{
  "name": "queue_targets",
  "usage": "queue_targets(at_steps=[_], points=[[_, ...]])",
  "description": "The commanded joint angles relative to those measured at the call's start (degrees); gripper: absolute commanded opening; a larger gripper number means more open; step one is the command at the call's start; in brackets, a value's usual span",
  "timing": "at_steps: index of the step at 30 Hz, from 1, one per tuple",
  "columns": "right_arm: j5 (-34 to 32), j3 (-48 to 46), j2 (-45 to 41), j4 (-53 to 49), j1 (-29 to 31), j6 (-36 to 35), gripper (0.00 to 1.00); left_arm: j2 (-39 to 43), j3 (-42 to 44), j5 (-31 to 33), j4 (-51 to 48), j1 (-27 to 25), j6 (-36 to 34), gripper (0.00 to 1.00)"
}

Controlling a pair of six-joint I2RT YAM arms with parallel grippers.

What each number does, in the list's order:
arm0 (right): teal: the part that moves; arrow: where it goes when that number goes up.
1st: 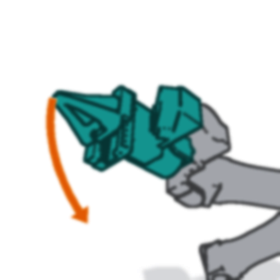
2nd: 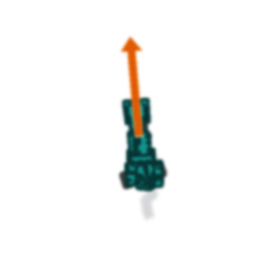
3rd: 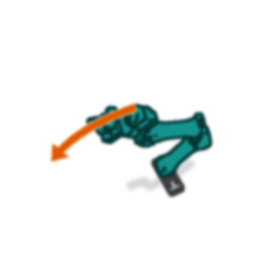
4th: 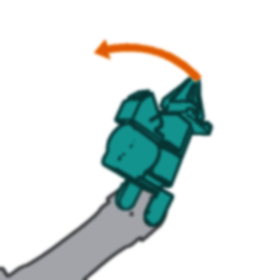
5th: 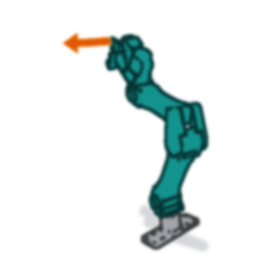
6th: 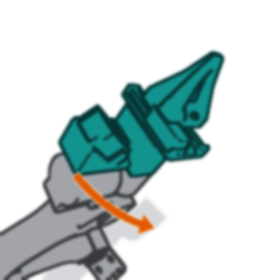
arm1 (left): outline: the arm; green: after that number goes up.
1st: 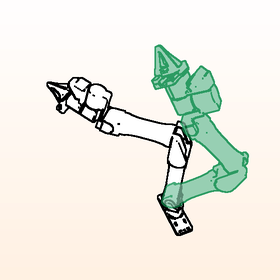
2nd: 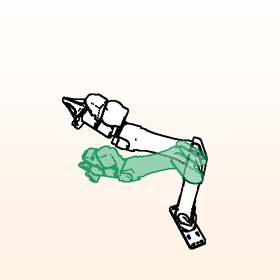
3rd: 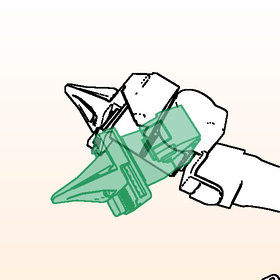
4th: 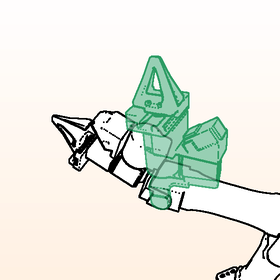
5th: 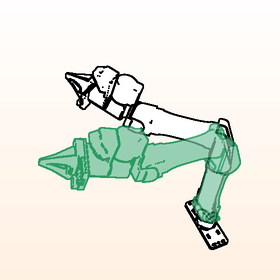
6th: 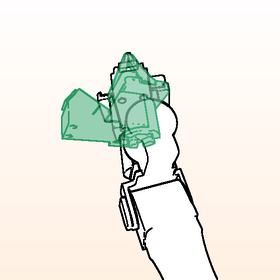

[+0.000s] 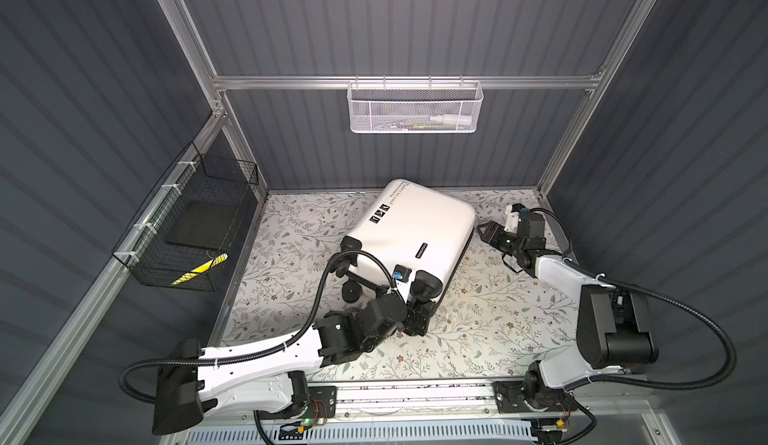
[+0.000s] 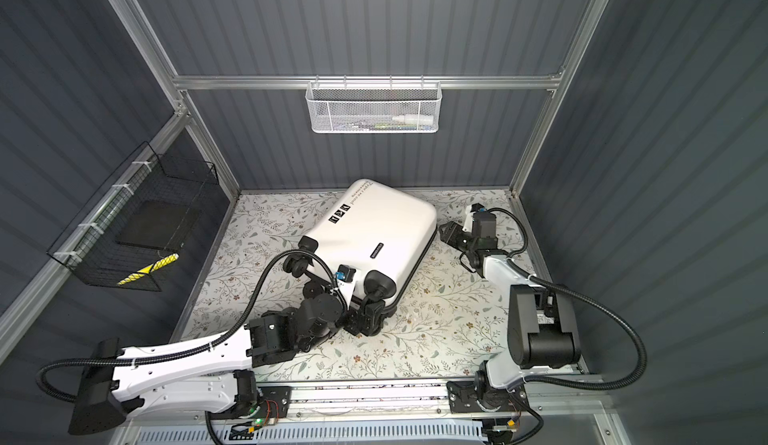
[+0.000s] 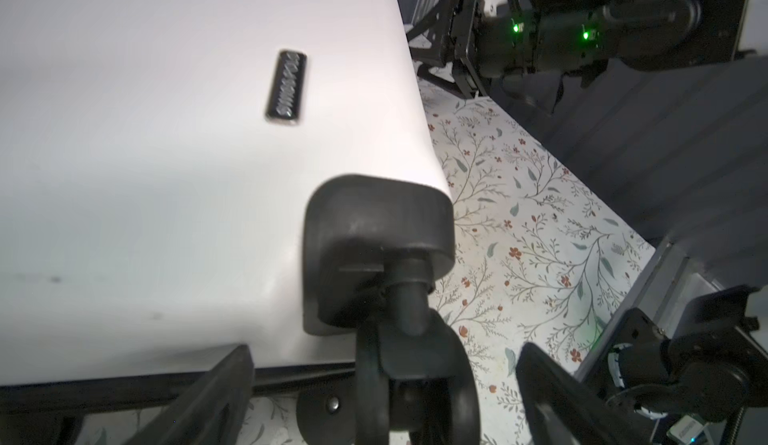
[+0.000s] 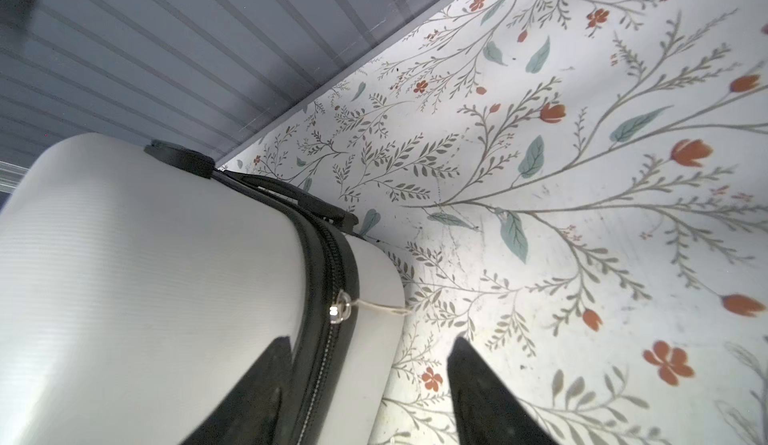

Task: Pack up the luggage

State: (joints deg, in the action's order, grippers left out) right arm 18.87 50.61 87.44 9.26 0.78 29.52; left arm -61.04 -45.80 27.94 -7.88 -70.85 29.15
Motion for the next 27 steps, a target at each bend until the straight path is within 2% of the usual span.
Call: queue_targets(at_steps=[1,5,13,22,27], points=[[-0.2,3.6,-2.4,-7.2,-0.4,-0.5,0.7,2.7,-3.0,5.2,-8.2,1.1,3.0,1.0],[2.8,9.0,-3.0,-13.5,-0.3,-0.7,0.78,4.6,-5.1,5.5,-14.4,3.4,7.2,1.0],[8.5,22.1,1.9,-21.7,-0.4,-0.3,0.89,5.0,-9.3,-4.7,-19.7,12.7,10.2,1.0],[16.6,33.3,12.8,-23.5,-0.4,2.1,0.91,1.6,-13.7,-19.3,-17.6,25.7,8.9,1.0],[19.6,36.7,15.9,-23.1,-0.3,3.4,0.9,-1.0,-15.0,-25.5,-17.7,30.5,9.4,1.0]])
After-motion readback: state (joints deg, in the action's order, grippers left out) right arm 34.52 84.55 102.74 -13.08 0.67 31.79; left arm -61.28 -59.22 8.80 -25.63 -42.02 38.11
